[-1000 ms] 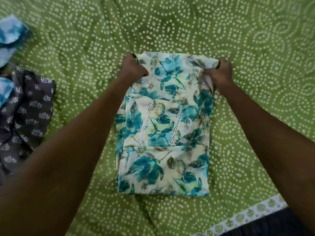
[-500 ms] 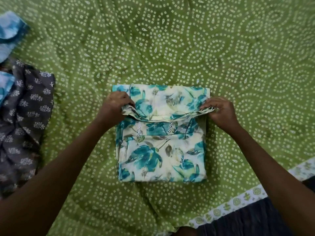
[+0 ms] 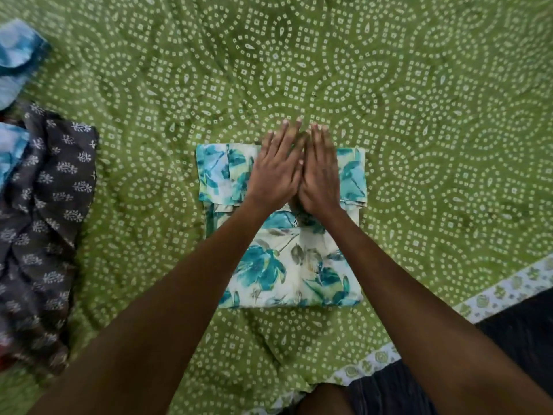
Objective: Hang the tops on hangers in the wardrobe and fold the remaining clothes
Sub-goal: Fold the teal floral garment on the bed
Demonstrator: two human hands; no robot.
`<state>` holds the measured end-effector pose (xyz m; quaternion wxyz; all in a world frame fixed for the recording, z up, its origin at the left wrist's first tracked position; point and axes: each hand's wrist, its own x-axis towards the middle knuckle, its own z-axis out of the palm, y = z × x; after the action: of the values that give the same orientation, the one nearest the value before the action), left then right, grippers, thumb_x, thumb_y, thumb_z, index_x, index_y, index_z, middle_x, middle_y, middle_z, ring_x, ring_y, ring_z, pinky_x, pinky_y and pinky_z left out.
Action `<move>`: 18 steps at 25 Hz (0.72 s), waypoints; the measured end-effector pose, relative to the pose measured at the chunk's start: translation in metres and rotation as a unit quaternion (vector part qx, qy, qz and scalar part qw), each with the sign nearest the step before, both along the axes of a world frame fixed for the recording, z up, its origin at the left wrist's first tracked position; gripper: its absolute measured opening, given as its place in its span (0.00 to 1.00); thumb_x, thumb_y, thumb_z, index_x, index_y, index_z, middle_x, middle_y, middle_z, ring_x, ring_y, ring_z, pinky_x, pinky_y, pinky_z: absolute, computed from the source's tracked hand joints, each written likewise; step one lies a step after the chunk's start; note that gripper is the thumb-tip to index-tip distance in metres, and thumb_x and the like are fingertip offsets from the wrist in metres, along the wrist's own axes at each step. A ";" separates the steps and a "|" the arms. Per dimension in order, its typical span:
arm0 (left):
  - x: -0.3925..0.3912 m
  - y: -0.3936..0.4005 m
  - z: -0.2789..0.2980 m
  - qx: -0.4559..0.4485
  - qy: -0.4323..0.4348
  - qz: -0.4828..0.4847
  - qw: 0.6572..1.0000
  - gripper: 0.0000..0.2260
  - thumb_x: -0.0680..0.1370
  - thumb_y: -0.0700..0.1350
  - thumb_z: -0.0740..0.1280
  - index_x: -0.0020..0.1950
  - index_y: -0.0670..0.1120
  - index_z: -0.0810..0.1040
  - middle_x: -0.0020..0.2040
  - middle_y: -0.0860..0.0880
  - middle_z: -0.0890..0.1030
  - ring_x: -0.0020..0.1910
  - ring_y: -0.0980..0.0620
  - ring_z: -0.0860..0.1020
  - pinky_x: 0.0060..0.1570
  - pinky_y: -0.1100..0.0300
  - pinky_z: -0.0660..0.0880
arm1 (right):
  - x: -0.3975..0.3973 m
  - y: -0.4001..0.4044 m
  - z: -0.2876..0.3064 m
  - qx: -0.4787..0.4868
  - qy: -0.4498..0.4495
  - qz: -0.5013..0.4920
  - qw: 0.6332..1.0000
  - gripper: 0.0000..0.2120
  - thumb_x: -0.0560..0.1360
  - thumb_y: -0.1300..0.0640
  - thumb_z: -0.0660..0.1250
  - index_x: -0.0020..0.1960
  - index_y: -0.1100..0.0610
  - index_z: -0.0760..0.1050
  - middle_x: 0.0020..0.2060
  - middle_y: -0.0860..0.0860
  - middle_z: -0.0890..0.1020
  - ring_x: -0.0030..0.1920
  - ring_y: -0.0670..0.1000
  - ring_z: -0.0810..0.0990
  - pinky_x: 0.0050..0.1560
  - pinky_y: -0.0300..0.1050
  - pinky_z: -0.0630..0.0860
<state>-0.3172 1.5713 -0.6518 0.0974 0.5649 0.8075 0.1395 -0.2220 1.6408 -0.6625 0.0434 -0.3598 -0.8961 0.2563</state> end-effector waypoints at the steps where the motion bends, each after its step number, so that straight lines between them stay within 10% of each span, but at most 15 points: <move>1: 0.000 -0.006 -0.020 -0.039 0.007 0.004 0.999 0.25 0.79 0.53 0.50 0.73 0.43 0.66 0.74 0.42 0.63 0.74 0.42 0.59 0.72 0.51 0.45 | 0.006 -0.004 -0.019 0.001 -0.039 0.029 0.999 0.28 0.79 0.49 0.44 0.75 0.62 0.54 0.75 0.58 0.56 0.76 0.56 0.51 0.74 0.56 0.49; 8: -0.043 -0.024 -0.023 -0.148 0.054 0.018 0.987 0.35 0.74 0.67 0.54 0.74 0.47 0.61 0.72 0.45 0.65 0.72 0.45 0.61 0.70 0.37 0.44 | 0.012 0.028 -0.017 -0.021 -0.115 0.065 0.991 0.38 0.72 0.36 0.58 0.75 0.56 0.57 0.74 0.54 0.62 0.74 0.54 0.57 0.73 0.52 0.44; 11: -0.075 -0.016 0.002 -0.253 0.030 -0.041 0.966 0.36 0.71 0.64 0.66 0.72 0.45 0.62 0.69 0.42 0.68 0.68 0.43 0.65 0.68 0.43 0.56 | 0.004 0.067 0.015 -0.035 -0.199 0.076 0.976 0.29 0.69 0.49 0.71 0.67 0.55 0.69 0.64 0.55 0.74 0.68 0.56 0.67 0.72 0.56 0.39; 15: -0.084 -0.010 0.041 -0.301 -0.081 -0.008 0.950 0.17 0.72 0.44 0.71 0.58 0.42 0.75 0.57 0.40 0.79 0.54 0.42 0.77 0.49 0.53 0.71 | 0.008 0.079 0.042 -0.031 -0.246 0.134 0.959 0.14 0.69 0.64 0.68 0.55 0.60 0.77 0.52 0.61 0.79 0.53 0.61 0.76 0.51 0.48 0.70; 18: -0.053 -0.041 0.072 -0.236 -0.107 0.018 0.966 0.13 0.73 0.41 0.69 0.57 0.42 0.75 0.50 0.42 0.79 0.46 0.45 0.75 0.40 0.57 0.68 | 0.039 0.055 0.067 -0.009 -0.199 0.130 0.971 0.15 0.68 0.66 0.68 0.54 0.59 0.76 0.50 0.61 0.79 0.50 0.61 0.77 0.41 0.45 0.68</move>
<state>-0.3706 1.5305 -0.5793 0.3117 0.4930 0.8122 0.0063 -0.1834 1.6958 -0.5954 -0.1724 -0.2843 -0.9235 0.1916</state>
